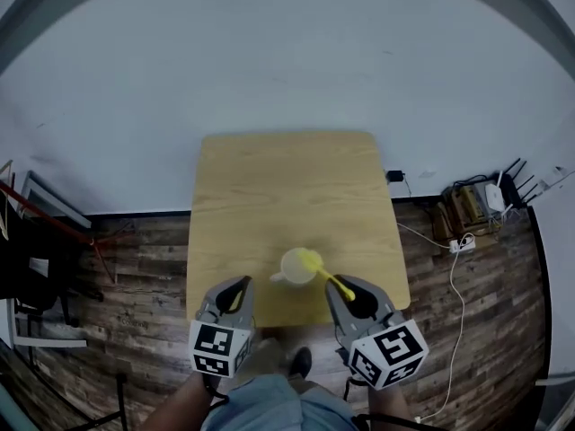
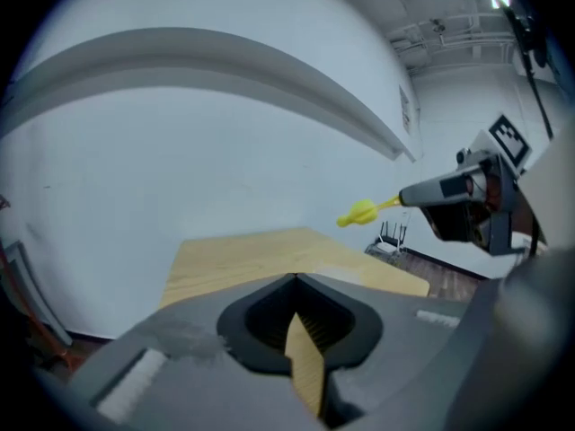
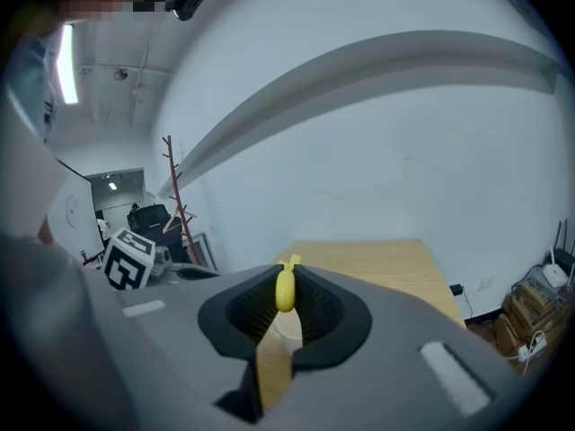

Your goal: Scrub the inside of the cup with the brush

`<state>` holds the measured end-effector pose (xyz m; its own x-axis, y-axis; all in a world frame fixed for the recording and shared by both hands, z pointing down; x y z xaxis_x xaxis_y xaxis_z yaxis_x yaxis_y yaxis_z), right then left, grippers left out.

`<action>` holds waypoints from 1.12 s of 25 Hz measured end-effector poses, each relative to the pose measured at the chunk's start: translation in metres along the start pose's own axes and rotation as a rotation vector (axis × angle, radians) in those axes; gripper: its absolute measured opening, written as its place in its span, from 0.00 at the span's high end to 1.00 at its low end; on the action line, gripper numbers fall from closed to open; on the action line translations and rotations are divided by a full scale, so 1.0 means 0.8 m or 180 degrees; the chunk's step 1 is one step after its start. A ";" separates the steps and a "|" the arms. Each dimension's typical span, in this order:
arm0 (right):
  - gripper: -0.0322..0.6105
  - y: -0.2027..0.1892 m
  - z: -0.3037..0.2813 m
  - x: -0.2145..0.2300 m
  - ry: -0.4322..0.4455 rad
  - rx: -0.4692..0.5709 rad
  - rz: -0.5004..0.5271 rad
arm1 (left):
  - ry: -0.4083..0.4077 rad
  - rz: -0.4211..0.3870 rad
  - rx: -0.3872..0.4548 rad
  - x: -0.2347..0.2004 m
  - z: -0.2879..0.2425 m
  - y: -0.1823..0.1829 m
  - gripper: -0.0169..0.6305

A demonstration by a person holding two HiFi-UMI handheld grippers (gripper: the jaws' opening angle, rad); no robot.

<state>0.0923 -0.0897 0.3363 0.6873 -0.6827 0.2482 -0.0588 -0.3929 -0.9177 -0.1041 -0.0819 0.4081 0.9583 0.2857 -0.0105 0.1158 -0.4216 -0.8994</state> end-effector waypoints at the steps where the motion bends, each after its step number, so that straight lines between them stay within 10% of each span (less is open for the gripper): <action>1: 0.89 0.005 -0.002 -0.004 0.0007 0.0030 0.0060 | 0.0063 0.0064 0.0077 0.003 0.004 0.017 0.94; 8: 0.89 0.042 -0.020 -0.021 0.0034 0.0226 0.0378 | 0.0415 0.0293 0.0623 0.027 0.025 0.106 0.94; 28: 0.89 0.062 -0.031 -0.042 0.0054 0.0284 0.0588 | 0.0488 0.0265 0.0855 0.026 0.038 0.132 0.94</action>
<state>0.0486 -0.1017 0.2904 0.6584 -0.7487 0.0776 -0.1180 -0.2044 -0.9717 -0.0799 -0.0945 0.2996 0.9922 0.1180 -0.0413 -0.0182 -0.1900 -0.9816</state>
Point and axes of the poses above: the fingertips, and each gripper's own axes: z backward along the fingers, x to its right, y out of its top, the point moved 5 cm from there along z, backward along the fingers, and after that the axes turned 7 degrees about y, right-handed, at the moved point
